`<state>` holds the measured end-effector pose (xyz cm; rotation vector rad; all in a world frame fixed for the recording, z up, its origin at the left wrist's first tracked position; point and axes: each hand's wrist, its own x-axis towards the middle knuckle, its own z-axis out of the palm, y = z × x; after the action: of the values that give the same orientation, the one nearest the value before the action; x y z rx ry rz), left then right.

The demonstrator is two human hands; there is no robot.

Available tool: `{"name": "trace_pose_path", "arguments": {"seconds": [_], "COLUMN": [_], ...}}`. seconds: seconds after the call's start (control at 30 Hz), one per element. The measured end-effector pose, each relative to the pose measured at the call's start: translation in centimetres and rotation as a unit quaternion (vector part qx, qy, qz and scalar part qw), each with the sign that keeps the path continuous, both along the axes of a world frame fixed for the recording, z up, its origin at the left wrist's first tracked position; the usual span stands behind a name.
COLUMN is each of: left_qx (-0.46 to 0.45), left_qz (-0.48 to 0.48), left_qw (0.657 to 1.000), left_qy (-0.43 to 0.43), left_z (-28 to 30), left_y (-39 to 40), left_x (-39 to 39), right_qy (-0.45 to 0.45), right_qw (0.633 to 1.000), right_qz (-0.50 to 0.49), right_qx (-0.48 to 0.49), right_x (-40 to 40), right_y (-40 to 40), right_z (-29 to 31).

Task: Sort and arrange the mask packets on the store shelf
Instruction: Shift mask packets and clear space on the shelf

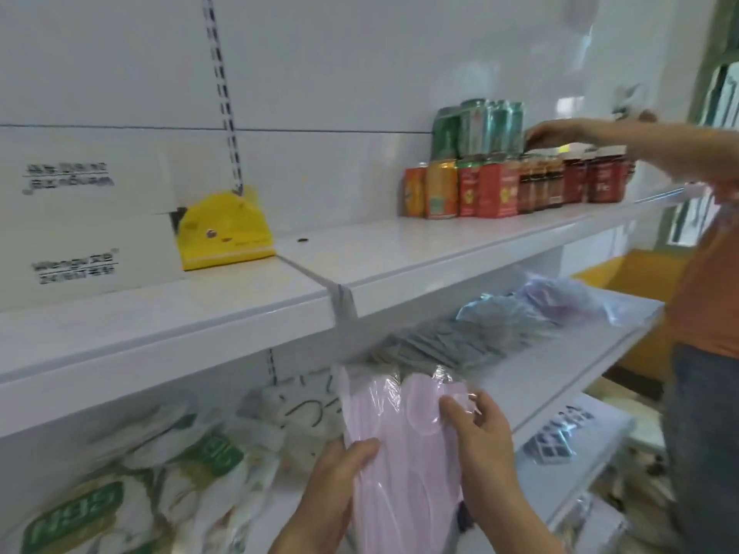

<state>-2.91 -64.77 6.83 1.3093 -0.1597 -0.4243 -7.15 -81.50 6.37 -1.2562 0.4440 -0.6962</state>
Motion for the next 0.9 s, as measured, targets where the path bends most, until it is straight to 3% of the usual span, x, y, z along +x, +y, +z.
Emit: {"name": "trace_pose_path", "arguments": {"seconds": [0.17, 0.43, 0.7, 0.9], "left_qx": [0.055, -0.008, 0.047, 0.050], "left_qz": [-0.036, -0.049, -0.100, -0.143], "left_qw": [0.998, 0.995, 0.993, 0.973], "left_qy": [-0.009, 0.086, -0.027, -0.176], "left_z": [-1.0, -3.2, -3.6, -2.4], "left_y": [-12.0, -25.5, -36.3, -43.8], "left_x": [2.3, 6.2, 10.8, 14.3], "right_qy": [0.009, 0.102, 0.129, 0.111], "right_qw": [0.998, 0.989, 0.987, 0.983], "right_qz": [0.018, 0.032, -0.006, -0.136], "right_qx": [-0.053, -0.103, -0.092, -0.050], "right_x": [1.6, 1.4, 3.3, 6.5], "right_y": [-10.5, -21.2, -30.3, -37.8], "right_z": [-0.2, -2.0, -2.7, -2.8]}}
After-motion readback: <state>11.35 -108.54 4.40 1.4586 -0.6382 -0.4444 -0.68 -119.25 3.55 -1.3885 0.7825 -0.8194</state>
